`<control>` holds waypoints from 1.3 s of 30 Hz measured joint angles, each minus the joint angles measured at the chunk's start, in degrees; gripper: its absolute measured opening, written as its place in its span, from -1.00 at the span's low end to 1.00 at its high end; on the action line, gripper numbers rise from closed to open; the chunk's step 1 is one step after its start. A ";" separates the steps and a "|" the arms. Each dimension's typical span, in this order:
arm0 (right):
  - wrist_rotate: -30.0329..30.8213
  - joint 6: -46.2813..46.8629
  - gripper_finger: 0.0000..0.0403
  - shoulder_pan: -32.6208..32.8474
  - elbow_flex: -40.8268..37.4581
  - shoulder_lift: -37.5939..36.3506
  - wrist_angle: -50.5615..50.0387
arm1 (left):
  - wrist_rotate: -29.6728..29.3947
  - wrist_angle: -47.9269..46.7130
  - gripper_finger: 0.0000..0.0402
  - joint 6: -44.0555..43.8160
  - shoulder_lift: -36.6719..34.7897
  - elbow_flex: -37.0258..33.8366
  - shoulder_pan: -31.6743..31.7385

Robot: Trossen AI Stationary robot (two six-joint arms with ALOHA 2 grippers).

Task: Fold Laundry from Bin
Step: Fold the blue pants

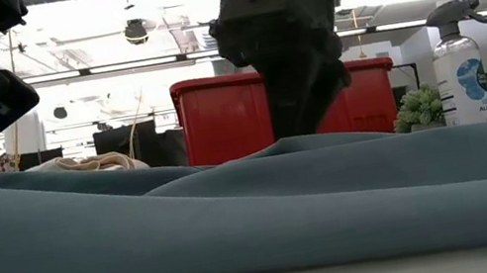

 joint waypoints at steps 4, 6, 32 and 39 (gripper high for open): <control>0.10 0.01 0.09 -0.01 -0.03 2.22 0.20 | -0.07 -0.19 -0.34 0.09 0.00 0.00 0.02; -0.70 -0.01 0.09 0.39 -0.03 3.72 1.52 | -0.07 -0.27 -0.34 0.27 0.00 0.00 0.00; 4.77 -5.42 -0.84 -1.06 6.40 4.73 -16.62 | -2.04 -5.92 -0.34 1.39 1.87 -1.22 -0.13; 3.83 -7.73 -0.62 -2.21 6.56 4.74 -20.49 | -1.22 -4.66 -0.34 -1.68 5.33 -3.67 -1.40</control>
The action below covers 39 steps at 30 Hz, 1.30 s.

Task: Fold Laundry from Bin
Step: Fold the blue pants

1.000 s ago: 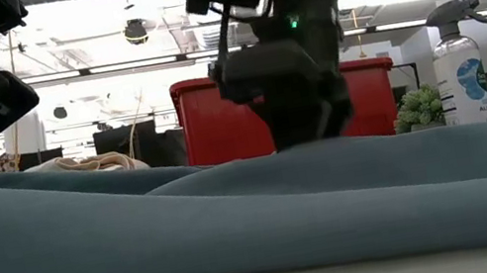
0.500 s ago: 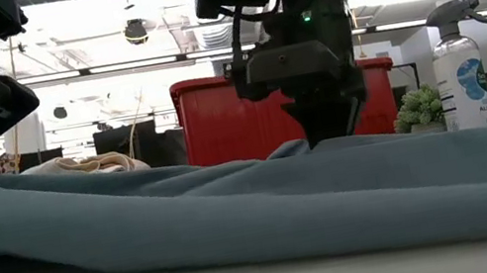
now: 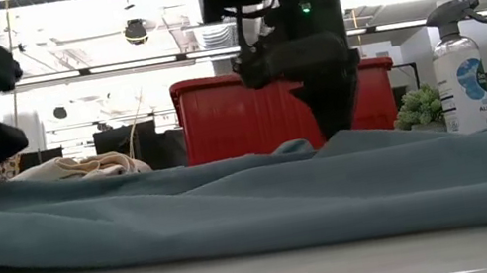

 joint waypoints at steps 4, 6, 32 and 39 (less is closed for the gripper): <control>1.42 -1.89 -0.55 -1.04 -0.02 -0.21 -3.55 | -0.13 -0.39 -0.34 -0.58 0.59 -0.90 -0.82; 2.78 -3.60 -0.53 -1.73 -0.02 -0.34 -5.14 | -0.33 -0.64 -0.34 -0.59 0.61 -0.99 -1.00; -7.84 15.52 -0.26 27.81 -7.64 -27.38 2.11 | 0.29 -2.31 -0.34 -1.17 0.94 -1.01 -1.00; -9.72 34.62 -0.04 40.33 -7.62 -22.56 0.92 | 1.26 -2.35 -0.34 -1.19 0.94 -1.01 -1.00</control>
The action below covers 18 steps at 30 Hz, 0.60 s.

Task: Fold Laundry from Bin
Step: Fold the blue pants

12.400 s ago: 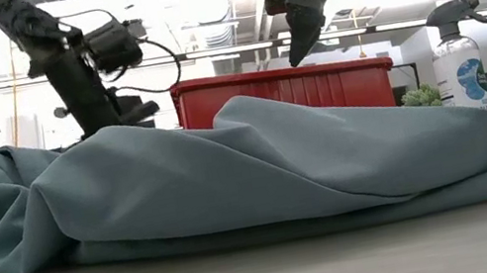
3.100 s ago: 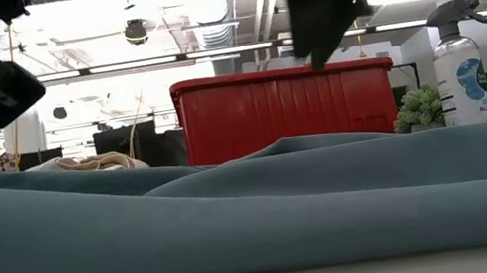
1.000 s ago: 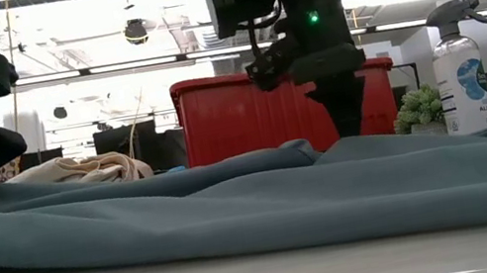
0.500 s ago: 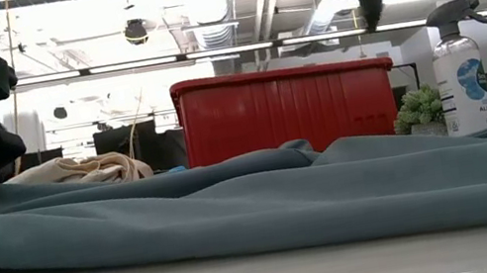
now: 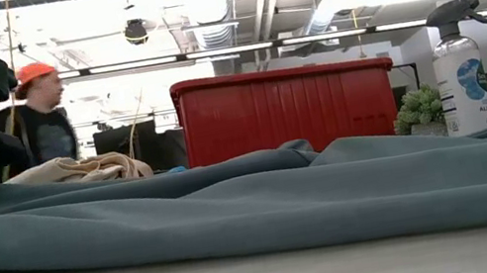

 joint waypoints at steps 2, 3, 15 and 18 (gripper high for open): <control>-2.22 2.96 0.11 2.05 0.00 1.48 -0.03 | 0.56 0.02 -0.34 0.14 0.00 0.00 0.01; -3.35 4.04 0.19 2.83 -0.02 2.09 0.19 | 1.18 0.04 -0.34 0.34 0.00 0.00 0.02; -7.11 5.34 0.40 7.85 -2.58 7.03 0.79 | 2.94 0.24 -0.34 0.17 0.00 -0.02 0.00; -7.43 5.56 0.40 8.60 -4.92 7.77 0.57 | 2.93 0.31 -0.34 0.17 0.00 -0.02 0.00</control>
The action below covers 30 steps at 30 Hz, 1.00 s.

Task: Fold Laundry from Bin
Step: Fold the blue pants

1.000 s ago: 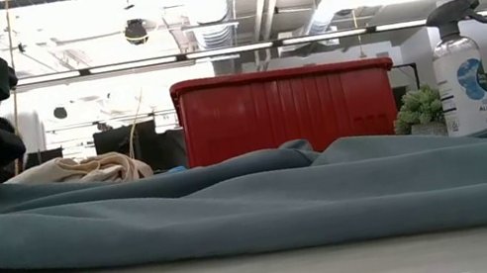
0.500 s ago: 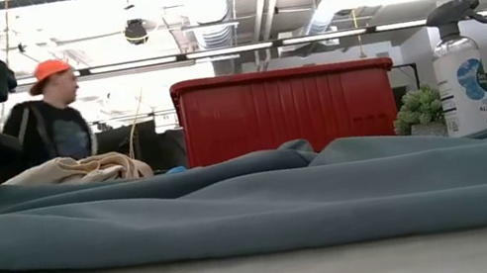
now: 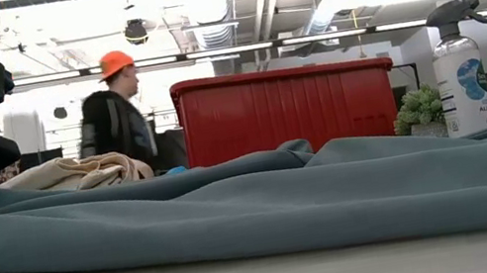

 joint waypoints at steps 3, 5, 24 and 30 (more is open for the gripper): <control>-0.94 0.86 0.40 -0.10 -2.91 0.01 -0.25 | 0.00 0.02 -0.34 -0.02 0.00 0.00 0.00; -1.14 1.04 0.40 -0.22 -4.37 0.03 -0.25 | 0.00 0.06 -0.34 -0.37 0.00 0.00 0.00; -3.26 3.11 0.24 0.83 -6.93 0.34 3.06 | -0.05 0.02 -0.34 -0.51 0.00 0.00 0.00; -3.92 5.45 -0.43 1.04 -6.93 0.43 2.62 | -0.09 0.00 -0.34 -0.50 0.00 0.00 0.00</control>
